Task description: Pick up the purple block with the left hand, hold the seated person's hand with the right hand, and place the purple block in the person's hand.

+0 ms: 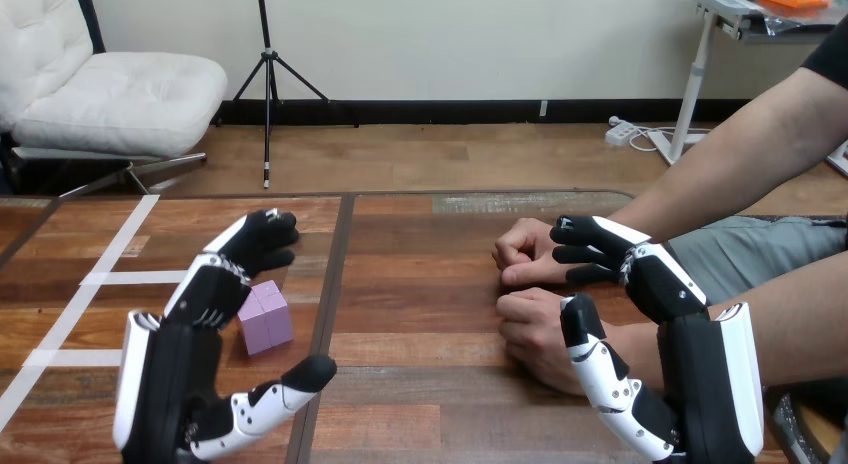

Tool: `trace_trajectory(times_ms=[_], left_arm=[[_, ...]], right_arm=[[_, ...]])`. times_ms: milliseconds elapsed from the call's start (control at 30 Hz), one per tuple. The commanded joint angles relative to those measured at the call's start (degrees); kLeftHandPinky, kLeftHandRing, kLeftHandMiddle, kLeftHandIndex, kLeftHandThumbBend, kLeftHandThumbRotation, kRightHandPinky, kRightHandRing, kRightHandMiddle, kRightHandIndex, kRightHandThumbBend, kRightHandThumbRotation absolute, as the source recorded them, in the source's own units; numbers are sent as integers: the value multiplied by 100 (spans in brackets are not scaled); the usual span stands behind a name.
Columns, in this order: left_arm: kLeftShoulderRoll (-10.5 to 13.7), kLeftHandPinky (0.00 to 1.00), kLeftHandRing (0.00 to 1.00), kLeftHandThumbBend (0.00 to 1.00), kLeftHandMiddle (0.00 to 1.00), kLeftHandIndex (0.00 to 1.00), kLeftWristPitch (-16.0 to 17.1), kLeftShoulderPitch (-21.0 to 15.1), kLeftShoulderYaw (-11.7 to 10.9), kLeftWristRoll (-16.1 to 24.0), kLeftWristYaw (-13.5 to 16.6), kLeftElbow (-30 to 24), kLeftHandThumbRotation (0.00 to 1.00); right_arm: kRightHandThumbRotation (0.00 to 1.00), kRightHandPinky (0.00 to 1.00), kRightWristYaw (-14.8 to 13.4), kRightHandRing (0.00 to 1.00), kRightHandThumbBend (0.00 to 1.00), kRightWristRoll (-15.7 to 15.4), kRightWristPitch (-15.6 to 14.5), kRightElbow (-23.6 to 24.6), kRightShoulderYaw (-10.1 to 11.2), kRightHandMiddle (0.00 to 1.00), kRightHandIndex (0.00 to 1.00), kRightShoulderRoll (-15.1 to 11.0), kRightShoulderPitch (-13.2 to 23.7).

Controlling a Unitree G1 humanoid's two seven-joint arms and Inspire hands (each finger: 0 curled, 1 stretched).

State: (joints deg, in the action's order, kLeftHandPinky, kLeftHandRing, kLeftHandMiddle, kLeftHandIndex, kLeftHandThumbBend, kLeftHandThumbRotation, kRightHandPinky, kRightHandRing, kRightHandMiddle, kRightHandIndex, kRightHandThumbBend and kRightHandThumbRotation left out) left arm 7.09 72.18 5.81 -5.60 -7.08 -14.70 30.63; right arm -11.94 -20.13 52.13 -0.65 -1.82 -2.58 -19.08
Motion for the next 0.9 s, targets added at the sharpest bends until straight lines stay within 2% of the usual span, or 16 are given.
trace_trajectory(times_ms=[0, 233, 267, 367, 567, 867], left_arm=[[251, 79, 83, 84, 84, 84, -297, -326, -345, 551, 215, -445, 47], [358, 85, 88, 86, 89, 88, -690, -309, -835, 1724, 769, -810, 53], [367, 85, 88, 86, 89, 88, -729, -316, -940, 1996, 912, -872, 54], [396, 88, 90, 85, 91, 90, -814, -322, -1093, 2485, 1219, -996, 56], [480, 93, 93, 85, 94, 93, -1009, -297, -1162, 3018, 1675, -1209, 59], [561, 95, 95, 85, 95, 95, -1202, -270, -1185, 3509, 2253, -1410, 60]], right_arm=[[52, 60, -56, 68, 31, 29, 90, 16, 13, 73, 73, 44, 306], [52, 60, -48, 68, 31, 42, 104, 10, 3, 73, 73, 37, 289], [52, 60, -52, 68, 31, 40, 106, 5, 5, 73, 73, 38, 289], [52, 59, -63, 68, 31, 32, 116, -6, 10, 73, 73, 43, 293], [52, 59, -76, 67, 31, 13, 101, 7, 23, 73, 73, 45, 290], [54, 59, -58, 68, 31, 75, 100, -8, 8, 73, 73, 37, 295]])
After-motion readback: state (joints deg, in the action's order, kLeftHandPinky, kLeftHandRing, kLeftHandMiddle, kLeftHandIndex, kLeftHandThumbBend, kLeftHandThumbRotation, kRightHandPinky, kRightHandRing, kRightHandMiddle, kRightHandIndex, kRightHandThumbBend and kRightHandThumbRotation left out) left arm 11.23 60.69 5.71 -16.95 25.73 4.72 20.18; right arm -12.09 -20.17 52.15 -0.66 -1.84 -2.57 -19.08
